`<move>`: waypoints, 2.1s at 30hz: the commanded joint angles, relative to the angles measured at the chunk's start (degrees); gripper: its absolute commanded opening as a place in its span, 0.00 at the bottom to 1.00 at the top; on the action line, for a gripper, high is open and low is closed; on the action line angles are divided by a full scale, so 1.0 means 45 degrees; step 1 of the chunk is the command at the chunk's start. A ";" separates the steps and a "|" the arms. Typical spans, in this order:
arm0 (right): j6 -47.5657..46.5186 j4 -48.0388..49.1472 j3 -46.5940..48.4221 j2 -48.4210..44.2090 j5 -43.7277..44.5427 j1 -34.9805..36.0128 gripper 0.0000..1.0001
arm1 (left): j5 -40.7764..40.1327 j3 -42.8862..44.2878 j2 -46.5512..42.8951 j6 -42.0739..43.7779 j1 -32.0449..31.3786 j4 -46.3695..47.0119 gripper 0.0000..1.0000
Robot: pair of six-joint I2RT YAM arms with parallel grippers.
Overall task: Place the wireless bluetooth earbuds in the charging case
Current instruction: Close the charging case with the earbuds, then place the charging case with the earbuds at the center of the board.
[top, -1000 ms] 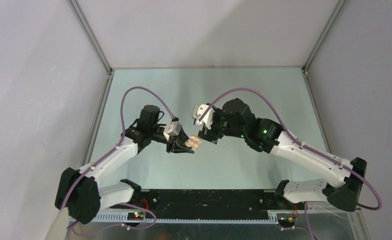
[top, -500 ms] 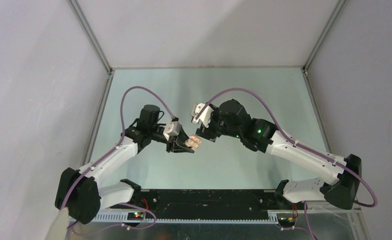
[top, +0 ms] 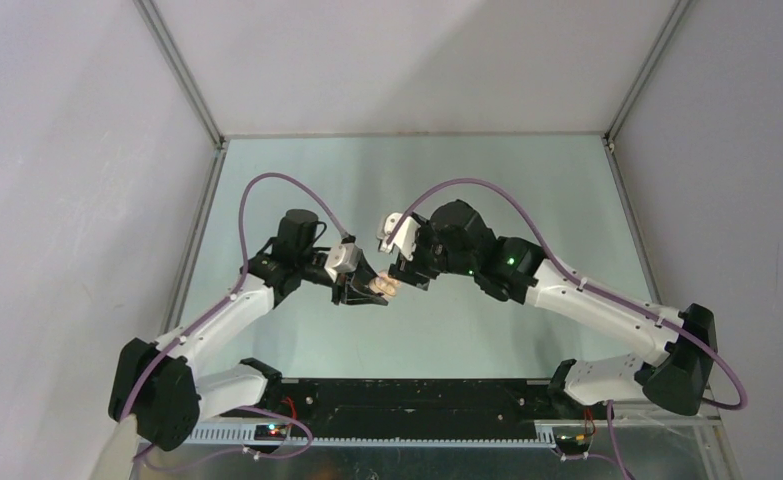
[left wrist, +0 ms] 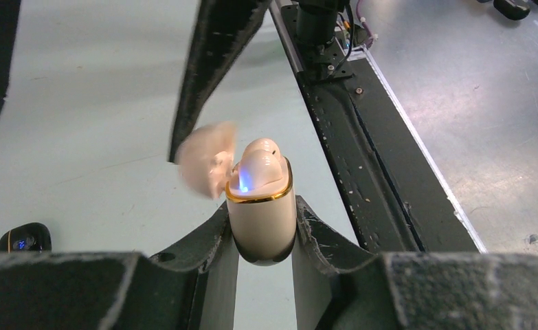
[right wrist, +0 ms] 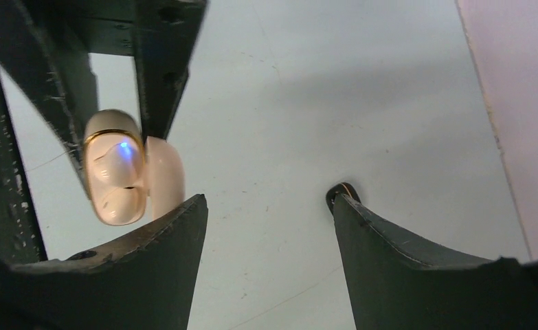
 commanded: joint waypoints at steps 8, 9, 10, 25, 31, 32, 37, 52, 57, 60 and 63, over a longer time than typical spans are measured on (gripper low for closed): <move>-0.0333 -0.0921 0.0087 -0.1400 -0.3394 -0.0206 0.72 | -0.0020 0.0232 -0.0159 -0.0387 0.0002 0.0904 0.17; -0.0207 -0.0777 0.0088 -0.1412 -0.3212 -0.0269 0.72 | -0.0052 0.0236 -0.0135 -0.0467 0.0002 0.0984 0.17; -0.0124 -0.0662 0.0102 -0.1426 -0.2641 -0.0424 0.72 | -0.0189 0.0171 -0.0098 -0.0835 0.0002 0.1429 0.17; 0.2072 0.1031 -0.0035 -0.1630 0.0601 -0.4497 0.83 | -0.6257 -0.0583 0.2086 -0.8462 0.0013 0.7950 0.21; 0.2324 0.1112 -0.0117 -0.1686 0.0474 -0.4954 0.83 | -0.7805 0.0074 0.3662 -0.9807 0.0011 0.7499 0.24; 0.2323 0.1122 -0.0134 -0.1680 0.0493 -0.4969 0.83 | -0.8167 0.0433 0.4128 -1.0035 0.0024 0.7145 0.24; 0.2267 0.1233 -0.0211 -0.1696 0.0548 -0.5030 0.84 | -0.8727 0.1682 0.5886 -1.0669 0.0135 0.6435 0.21; 0.2170 0.1435 -0.0362 -0.1510 0.0667 -0.5134 0.85 | -0.8632 0.5158 1.0356 -1.2067 0.1463 0.3124 0.27; 0.2166 0.1455 -0.0357 -0.1492 0.0698 -0.5118 0.85 | -0.8690 0.5647 1.0767 -1.2097 0.1466 0.2150 0.39; 0.2170 0.1448 -0.0361 -0.1534 0.0761 -0.5131 0.85 | -0.8551 0.5820 1.0938 -1.2087 0.1464 0.1842 0.47; 0.2166 0.1464 -0.0360 -0.1578 0.0794 -0.5121 0.85 | -0.8582 0.5924 1.0951 -1.2015 0.1487 0.1692 0.62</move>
